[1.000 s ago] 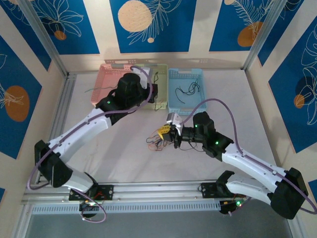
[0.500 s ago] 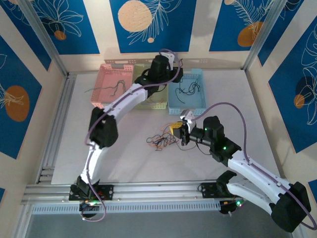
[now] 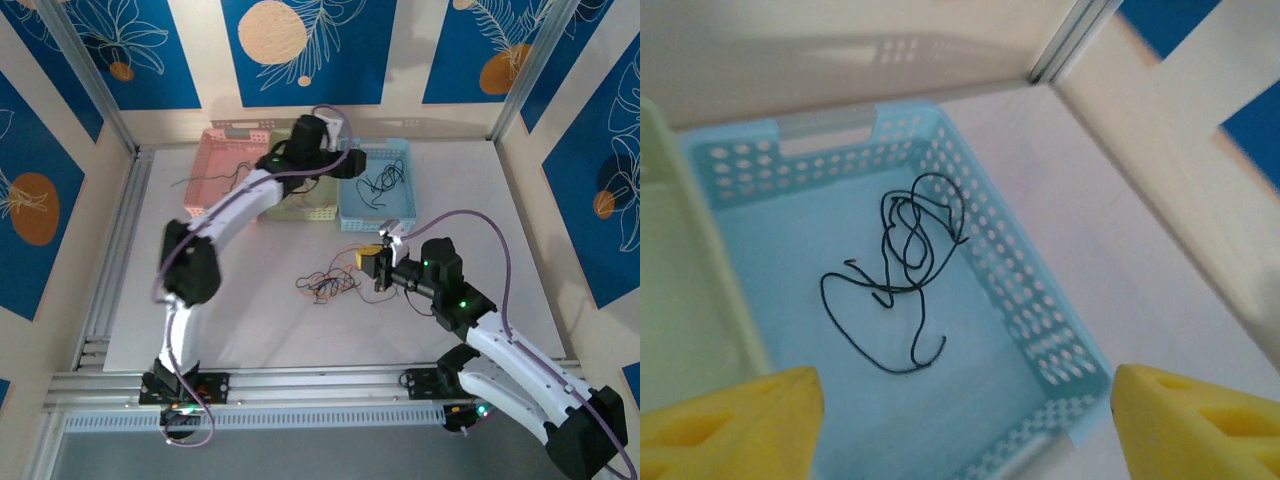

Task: Untangle the cables

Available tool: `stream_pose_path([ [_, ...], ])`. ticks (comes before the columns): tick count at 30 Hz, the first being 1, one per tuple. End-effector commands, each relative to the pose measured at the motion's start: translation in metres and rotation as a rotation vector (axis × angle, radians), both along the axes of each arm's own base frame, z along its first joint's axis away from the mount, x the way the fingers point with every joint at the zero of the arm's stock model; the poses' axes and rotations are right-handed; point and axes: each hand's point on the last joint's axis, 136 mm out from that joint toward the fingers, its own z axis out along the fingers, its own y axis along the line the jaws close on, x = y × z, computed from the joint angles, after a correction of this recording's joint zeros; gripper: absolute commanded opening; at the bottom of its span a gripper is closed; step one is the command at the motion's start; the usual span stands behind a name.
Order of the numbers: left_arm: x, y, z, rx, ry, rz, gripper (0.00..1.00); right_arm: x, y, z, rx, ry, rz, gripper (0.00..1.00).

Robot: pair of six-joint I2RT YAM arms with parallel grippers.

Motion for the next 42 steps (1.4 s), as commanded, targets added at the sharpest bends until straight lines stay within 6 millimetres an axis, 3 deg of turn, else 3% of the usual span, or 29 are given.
stream_pose_path([
  [1, -0.042, 0.047, 0.09, -0.106, -0.206, -0.002, 0.78, 0.006, -0.01, 0.041, 0.093, 0.005, -0.064, 0.0],
  [4, -0.088, 0.087, 0.09, -0.129, -0.235, 0.018, 0.83, 0.01, -0.012, 0.093, 0.17, -0.057, -0.074, 0.0],
  [8, -0.14, 0.123, 0.064, -0.123, -0.225, 0.016, 0.87, 0.014, -0.004, 0.168, 0.283, -0.109, -0.038, 0.0],
  [11, -0.17, 0.123, 0.035, -0.148, -0.153, -0.062, 0.86, 0.012, 0.01, 0.219, 0.372, -0.114, 0.043, 0.0],
  [17, -0.199, 0.125, -0.021, -0.205, -0.037, -0.107, 0.84, -0.003, 0.026, 0.318, 0.471, -0.231, 0.162, 0.0],
  [20, -0.212, 0.113, -0.041, -0.232, 0.016, -0.17, 0.83, -0.003, 0.031, 0.346, 0.492, -0.262, 0.184, 0.0],
  [25, -0.23, 0.096, -0.07, -0.199, 0.052, -0.241, 0.83, 0.004, 0.033, 0.37, 0.511, -0.288, 0.177, 0.0],
  [28, -0.233, 0.091, -0.077, -0.216, 0.04, -0.257, 0.86, 0.006, 0.035, 0.377, 0.518, -0.298, 0.181, 0.0],
  [30, -0.236, 0.084, -0.078, -0.248, 0.031, -0.297, 0.88, 0.009, 0.038, 0.374, 0.514, -0.288, 0.181, 0.0],
  [37, -0.255, 0.05, -0.116, -0.162, 0.017, -0.405, 0.89, 0.031, 0.04, 0.346, 0.502, -0.216, 0.111, 0.0],
  [42, -0.249, 0.037, -0.141, -0.113, 0.019, -0.403, 0.88, 0.034, 0.038, 0.341, 0.506, -0.206, 0.095, 0.0],
])
